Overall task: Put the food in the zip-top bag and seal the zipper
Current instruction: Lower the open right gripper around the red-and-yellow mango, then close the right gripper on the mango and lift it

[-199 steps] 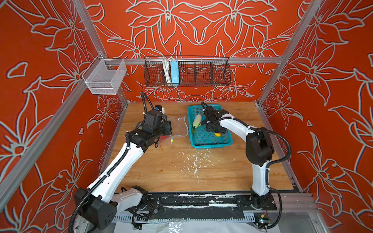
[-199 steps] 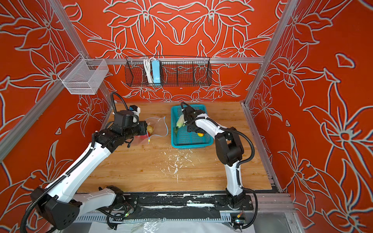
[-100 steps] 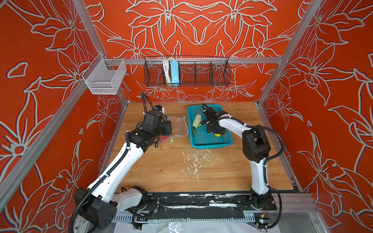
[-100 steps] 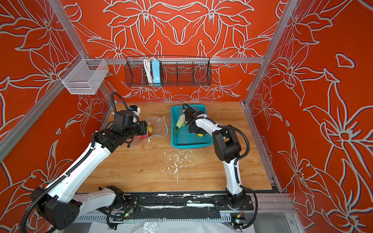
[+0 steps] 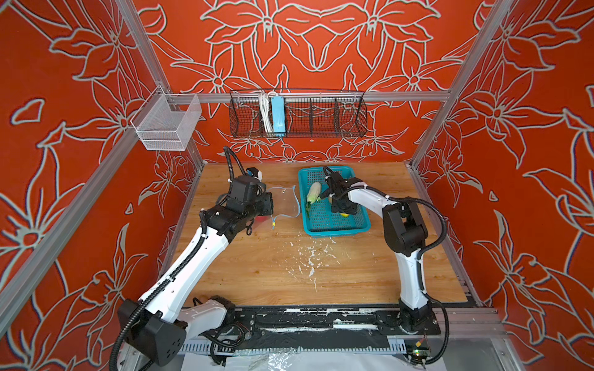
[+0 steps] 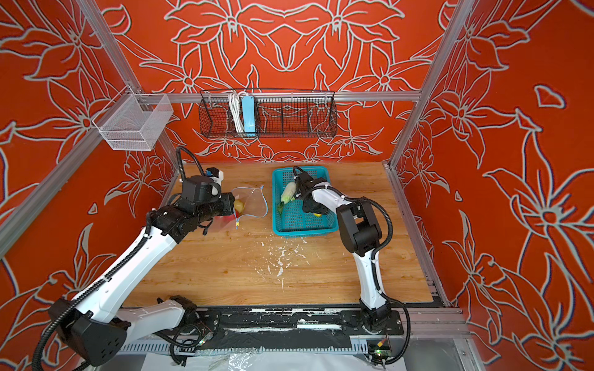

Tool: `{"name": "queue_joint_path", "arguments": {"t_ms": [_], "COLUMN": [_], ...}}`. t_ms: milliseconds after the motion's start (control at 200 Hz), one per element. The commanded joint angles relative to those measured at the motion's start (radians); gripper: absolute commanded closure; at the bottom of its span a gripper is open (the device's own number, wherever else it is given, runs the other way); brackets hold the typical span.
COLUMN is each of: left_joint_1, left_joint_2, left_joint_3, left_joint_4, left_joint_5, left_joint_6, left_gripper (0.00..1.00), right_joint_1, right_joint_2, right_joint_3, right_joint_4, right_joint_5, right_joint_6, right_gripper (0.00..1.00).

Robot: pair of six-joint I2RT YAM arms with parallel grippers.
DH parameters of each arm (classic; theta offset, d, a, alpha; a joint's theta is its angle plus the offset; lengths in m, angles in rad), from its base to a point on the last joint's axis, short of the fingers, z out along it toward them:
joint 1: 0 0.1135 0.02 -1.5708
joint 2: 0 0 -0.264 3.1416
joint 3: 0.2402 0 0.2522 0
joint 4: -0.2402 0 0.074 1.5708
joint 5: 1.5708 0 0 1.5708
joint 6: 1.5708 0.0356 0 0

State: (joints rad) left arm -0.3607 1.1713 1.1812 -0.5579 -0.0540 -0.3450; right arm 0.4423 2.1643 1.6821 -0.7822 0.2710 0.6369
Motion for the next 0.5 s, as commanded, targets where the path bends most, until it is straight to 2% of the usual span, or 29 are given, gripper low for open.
{"name": "queue_joint_path", "arguments": {"t_ms": [0, 160, 325, 495], "left_joint_1": [0.003, 0.003, 0.004, 0.003], "left_joint_2": [-0.015, -0.013, -0.014, -0.015], "left_joint_3": [-0.006, -0.006, -0.006, -0.006], "left_joint_4": [0.015, 0.015, 0.015, 0.016], "left_joint_5": [0.000, 0.000, -0.001, 0.000], "left_joint_6": [-0.005, -0.006, -0.006, -0.007], "left_gripper": [1.00, 1.00, 1.00, 1.00], "right_joint_1": [-0.004, -0.004, -0.005, -0.004], "right_joint_2": [0.012, -0.002, -0.065, -0.155], "right_joint_3": [0.010, 0.002, -0.052, -0.123], "right_joint_4": [0.009, 0.019, 0.060, 0.115], "right_joint_5": [-0.020, -0.048, -0.089, -0.136], "right_joint_6": [0.006, 0.006, 0.011, 0.012], "right_gripper": [0.43, 0.58, 0.64, 0.64]}}
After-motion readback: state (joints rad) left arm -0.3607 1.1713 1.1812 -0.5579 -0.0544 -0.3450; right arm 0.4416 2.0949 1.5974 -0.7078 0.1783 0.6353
